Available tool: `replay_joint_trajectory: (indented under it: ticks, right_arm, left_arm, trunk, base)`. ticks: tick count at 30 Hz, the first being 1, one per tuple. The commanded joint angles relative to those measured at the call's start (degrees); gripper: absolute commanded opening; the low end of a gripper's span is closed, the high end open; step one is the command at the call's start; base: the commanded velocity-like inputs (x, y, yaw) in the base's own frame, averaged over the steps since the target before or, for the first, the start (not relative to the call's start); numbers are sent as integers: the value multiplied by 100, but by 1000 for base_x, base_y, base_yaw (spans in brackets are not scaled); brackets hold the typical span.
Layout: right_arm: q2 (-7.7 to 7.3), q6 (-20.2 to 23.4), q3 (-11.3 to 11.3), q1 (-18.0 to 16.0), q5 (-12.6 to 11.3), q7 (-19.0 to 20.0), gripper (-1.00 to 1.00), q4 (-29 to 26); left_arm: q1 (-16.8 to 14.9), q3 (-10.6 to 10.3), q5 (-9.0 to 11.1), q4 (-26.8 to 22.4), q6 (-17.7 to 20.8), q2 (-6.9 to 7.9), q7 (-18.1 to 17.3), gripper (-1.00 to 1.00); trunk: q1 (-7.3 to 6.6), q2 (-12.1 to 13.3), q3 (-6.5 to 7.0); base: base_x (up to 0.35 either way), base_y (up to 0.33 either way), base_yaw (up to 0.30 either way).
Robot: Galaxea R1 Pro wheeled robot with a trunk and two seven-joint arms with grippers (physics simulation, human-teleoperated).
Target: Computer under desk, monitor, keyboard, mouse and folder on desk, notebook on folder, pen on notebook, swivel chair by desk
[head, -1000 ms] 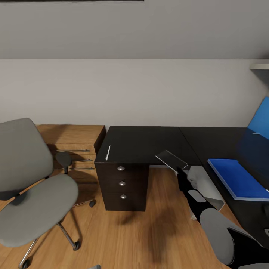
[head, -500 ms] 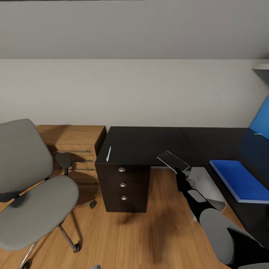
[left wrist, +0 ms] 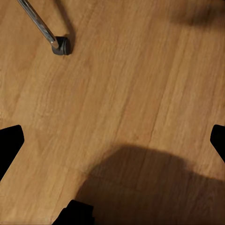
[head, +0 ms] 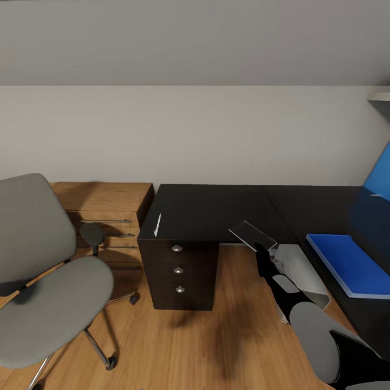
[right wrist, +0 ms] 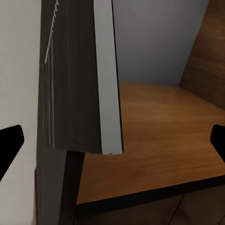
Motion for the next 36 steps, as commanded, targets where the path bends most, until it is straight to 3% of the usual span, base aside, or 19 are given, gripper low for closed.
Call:
replay_joint_trajectory:
  ticks: [1,12,28,29,36]
  right_arm:
    - [0,19,-18,-5,-51,27,100,4]
    - [-103,-58,-42,-7,-60,27,100,-45]
    - [-108,-251,-43,-7,-72,28,100,-51]
    - [-108,-251,-44,-7,-72,28,-100,-51]
    - [-107,-252,-41,-7,-75,26,-100,-51]
  left_arm:
    - [-4,-49,54,4,-26,5,40,100]
    - [-6,-49,54,16,-17,5,38,100]
    - [-4,-49,54,18,-17,5,40,100]
    - [-4,-49,54,18,-17,5,40,100]
    - [-7,-49,54,18,-17,5,40,100]
  trunk:
    - [-1,-2,-5]
    - [-1,-2,-5]
    - [-1,-2,-5]
    - [-1,-2,-5]
    - [-1,-2,-5]
  base:
    - [4,1,0]
    - [1,0,0]
    - [0,0,0]
    - [0,0,0]
    - [0,0,0]
